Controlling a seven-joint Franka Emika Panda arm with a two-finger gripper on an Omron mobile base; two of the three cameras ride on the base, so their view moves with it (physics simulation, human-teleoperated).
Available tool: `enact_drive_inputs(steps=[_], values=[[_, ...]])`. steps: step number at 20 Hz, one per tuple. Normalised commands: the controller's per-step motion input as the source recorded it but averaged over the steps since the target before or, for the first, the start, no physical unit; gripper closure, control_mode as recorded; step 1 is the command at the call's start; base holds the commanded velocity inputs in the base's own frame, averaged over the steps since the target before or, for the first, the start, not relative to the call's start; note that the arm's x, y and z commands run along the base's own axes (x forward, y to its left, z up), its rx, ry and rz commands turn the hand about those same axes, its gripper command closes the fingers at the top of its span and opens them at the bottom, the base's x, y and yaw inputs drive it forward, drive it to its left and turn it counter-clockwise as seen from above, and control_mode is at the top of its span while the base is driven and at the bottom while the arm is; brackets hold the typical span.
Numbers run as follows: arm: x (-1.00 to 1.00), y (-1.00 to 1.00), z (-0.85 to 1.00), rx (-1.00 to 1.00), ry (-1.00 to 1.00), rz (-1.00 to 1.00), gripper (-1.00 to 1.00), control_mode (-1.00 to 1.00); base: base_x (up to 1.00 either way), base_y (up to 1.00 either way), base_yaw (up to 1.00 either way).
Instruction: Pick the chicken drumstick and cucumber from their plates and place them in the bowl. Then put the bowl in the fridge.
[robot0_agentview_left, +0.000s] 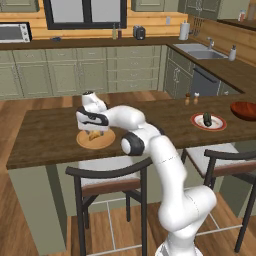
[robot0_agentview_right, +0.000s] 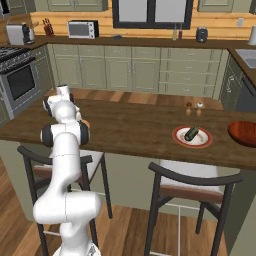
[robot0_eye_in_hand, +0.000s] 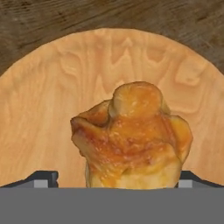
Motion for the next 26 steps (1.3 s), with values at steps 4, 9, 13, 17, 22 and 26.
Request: enact_drive_inputs(steps=[4, 9, 13, 17, 22, 26], values=[[-0.05, 0.00, -0.62, -0.01, 0.09, -0.01, 1.00, -1.00, 0.00, 0.00, 0.00], [-0.18, -0.01, -0.65, 0.00, 0.01, -0.01, 1.00, -1.00, 0.00, 0.00, 0.00], [-0.22, -0.11, 0.14, 0.03, 0.00, 0.00, 1.00, -1.00, 0.00, 0.00, 0.00], [-0.59, -0.31, 0.74, 0.11, 0.00, 0.00, 1.00, -1.00, 0.00, 0.00, 0.00], [-1.00, -0.80, 0.42, 0.04, -0.11, 0.01, 1.00, -1.00, 0.00, 0.00, 0.00], [-1.00, -0.98, 0.00, 0.00, -0.19, 0.01, 1.00, -1.00, 0.00, 0.00, 0.00]])
